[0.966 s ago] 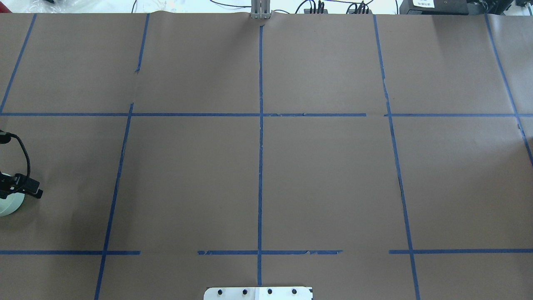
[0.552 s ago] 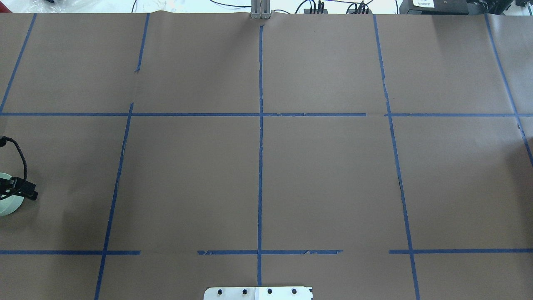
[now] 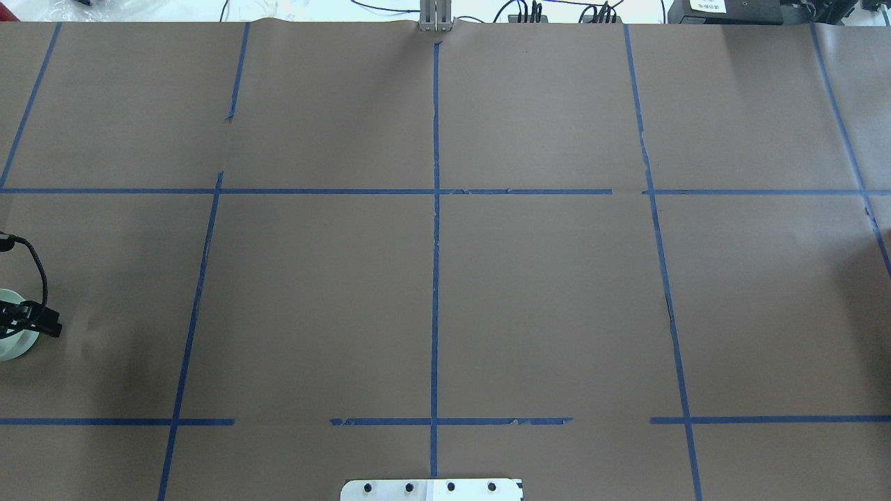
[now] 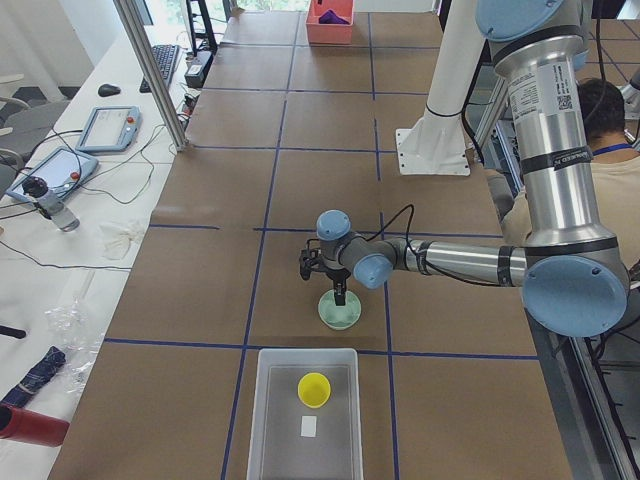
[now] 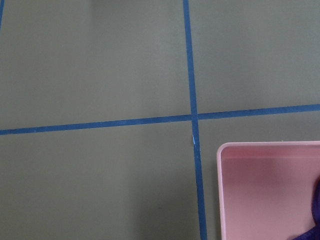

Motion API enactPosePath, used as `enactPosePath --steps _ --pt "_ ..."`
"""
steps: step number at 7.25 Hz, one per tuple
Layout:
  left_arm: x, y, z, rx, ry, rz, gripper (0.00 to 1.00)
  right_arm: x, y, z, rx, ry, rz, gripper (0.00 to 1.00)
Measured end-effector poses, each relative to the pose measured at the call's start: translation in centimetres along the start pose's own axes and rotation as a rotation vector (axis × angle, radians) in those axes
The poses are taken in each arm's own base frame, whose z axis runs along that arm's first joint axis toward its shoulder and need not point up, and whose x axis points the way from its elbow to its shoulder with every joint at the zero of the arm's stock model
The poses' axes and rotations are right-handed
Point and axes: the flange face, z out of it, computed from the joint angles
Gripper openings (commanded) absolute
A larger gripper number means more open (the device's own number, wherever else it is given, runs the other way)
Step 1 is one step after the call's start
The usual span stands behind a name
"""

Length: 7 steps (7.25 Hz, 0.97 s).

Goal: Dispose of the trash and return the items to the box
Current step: 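Grasp the green bowl rim with the left gripper and lift it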

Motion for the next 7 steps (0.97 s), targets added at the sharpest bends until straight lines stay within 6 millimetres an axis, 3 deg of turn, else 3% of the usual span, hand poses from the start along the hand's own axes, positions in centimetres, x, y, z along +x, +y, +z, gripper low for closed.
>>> enactPosePath --steps 1,2,5,7 --pt "0.0 0.1 0.3 -0.001 0.000 0.003 0.06 -1.6 0.0 0.2 -0.008 -0.009 0.005 1.00" --pt "-0.1 0.1 0.4 -0.003 -0.001 0.004 0.00 -2.6 0.2 0.1 -0.012 -0.017 0.011 1.00" --pt "-0.5 0.0 0.5 0.026 -0.035 0.001 0.00 -3.1 0.4 0.3 -0.024 -0.030 0.018 1.00" --pt "0.3 -0.1 -1.4 0.095 -0.049 0.016 0.00 -3.1 0.8 0.4 -0.035 -0.044 0.022 1.00"
